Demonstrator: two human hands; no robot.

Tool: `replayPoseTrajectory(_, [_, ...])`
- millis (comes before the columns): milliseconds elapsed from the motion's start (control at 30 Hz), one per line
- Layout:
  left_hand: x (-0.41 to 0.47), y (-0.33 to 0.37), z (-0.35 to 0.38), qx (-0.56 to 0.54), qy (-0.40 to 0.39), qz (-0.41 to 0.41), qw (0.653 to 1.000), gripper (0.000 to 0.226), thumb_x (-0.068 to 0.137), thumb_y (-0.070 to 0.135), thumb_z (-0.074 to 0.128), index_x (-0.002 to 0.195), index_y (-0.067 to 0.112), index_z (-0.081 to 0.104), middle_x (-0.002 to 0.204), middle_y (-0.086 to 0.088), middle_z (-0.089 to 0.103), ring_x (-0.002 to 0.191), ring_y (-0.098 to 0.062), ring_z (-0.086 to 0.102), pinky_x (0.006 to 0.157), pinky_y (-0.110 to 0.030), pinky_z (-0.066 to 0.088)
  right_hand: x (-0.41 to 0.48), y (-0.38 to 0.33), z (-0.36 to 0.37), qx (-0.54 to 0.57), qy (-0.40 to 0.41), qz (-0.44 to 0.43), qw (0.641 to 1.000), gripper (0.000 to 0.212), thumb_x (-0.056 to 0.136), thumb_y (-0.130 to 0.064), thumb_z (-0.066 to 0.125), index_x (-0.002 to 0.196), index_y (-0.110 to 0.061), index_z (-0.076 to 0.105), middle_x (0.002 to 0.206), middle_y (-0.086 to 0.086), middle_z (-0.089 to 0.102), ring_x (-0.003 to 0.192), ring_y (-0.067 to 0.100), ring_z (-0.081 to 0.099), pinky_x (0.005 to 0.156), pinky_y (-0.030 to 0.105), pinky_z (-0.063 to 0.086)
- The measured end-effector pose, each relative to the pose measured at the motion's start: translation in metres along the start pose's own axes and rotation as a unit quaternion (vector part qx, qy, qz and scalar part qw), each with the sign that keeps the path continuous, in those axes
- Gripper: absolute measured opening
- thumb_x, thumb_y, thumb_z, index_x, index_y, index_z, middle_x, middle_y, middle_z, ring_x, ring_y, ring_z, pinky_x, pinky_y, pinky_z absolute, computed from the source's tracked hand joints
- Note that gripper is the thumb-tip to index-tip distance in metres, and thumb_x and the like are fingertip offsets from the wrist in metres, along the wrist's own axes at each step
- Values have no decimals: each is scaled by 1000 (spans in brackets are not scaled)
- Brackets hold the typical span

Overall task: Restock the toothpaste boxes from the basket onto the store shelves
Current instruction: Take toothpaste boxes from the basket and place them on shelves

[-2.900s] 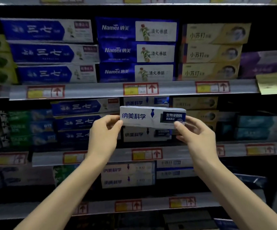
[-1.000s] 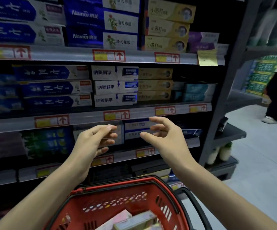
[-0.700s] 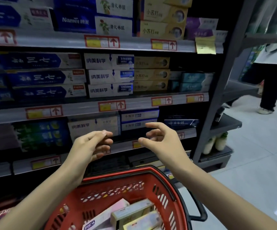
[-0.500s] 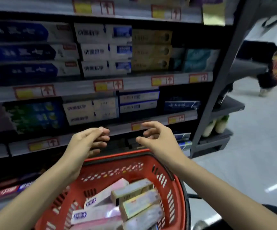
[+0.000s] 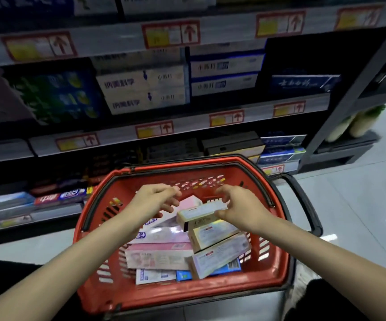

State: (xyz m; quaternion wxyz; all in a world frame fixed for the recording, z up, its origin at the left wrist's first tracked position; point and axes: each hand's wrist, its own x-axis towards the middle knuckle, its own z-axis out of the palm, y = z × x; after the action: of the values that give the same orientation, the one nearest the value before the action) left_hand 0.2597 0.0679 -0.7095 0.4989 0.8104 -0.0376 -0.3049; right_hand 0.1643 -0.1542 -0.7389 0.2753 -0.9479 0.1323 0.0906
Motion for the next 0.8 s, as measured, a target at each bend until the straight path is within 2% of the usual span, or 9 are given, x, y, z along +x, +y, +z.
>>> replayPoseTrajectory(167, [6, -24, 4, 48, -57, -69, 995, 28, 100, 37, 64, 100, 13, 78, 83, 1, 79, 76, -15, 64, 65, -27, 42, -7, 29, 15, -94, -20, -12, 995, 50, 97, -32, 64, 144, -22, 50, 122, 3, 58, 117, 25, 58, 91, 40, 52])
replayPoseTrajectory(267, [13, -30, 6, 83, -65, -91, 990, 25, 99, 39, 65, 97, 17, 77, 86, 2, 77, 77, -15, 63, 65, -27, 42, -18, 49, 20, -180, -31, -25, 983, 48, 99, -32, 58, 144, -20, 47, 125, 6, 55, 122, 31, 53, 93, 41, 50])
replayPoseTrajectory(400, [24, -38, 15, 155, -62, -74, 983, 18, 99, 30, 67, 97, 13, 72, 82, 3, 68, 71, -10, 56, 53, -18, 38, -37, 69, 32, -315, -72, -83, 943, 63, 84, -28, 66, 143, -14, 50, 125, 12, 59, 116, 35, 56, 92, 45, 49])
replayPoseTrajectory(467, [30, -43, 22, 214, -59, -49, 974, 19, 94, 31, 73, 100, 13, 71, 81, 6, 63, 70, -8, 53, 52, -22, 36, -44, 72, 36, -346, -80, -89, 930, 61, 83, -31, 66, 141, -14, 52, 126, 14, 59, 116, 36, 56, 93, 46, 50])
replayPoseTrajectory(533, [34, -43, 29, 280, -61, -26, 958, 24, 91, 35, 76, 105, 17, 68, 83, 8, 62, 73, -9, 55, 56, -26, 37, -49, 74, 36, -349, -81, -85, 930, 58, 89, -34, 62, 142, -15, 49, 130, 14, 57, 119, 36, 55, 98, 46, 47])
replayPoseTrajectory(633, [41, -44, 46, 354, -68, 7, 933, 34, 88, 34, 76, 116, 18, 63, 85, 8, 64, 82, -19, 61, 68, -33, 48, -60, 76, 32, -359, -94, -67, 926, 51, 94, -30, 54, 142, -15, 47, 135, 13, 53, 123, 34, 52, 103, 43, 41])
replayPoseTrajectory(700, [48, -45, 59, 400, -72, 27, 913, 50, 85, 38, 75, 128, 17, 60, 101, -1, 64, 95, -25, 62, 82, -38, 54, -67, 76, 29, -368, -111, -47, 922, 49, 92, -25, 53, 140, -15, 49, 135, 13, 52, 124, 33, 51, 105, 42, 38])
replayPoseTrajectory(800, [57, -48, 80, 429, -90, 33, 898, 70, 84, 46, 76, 143, 20, 50, 126, -12, 56, 115, -31, 59, 98, -44, 51, -77, 80, 26, -386, -130, -21, 913, 51, 90, -21, 52, 140, -14, 48, 137, 12, 50, 126, 33, 48, 107, 41, 36])
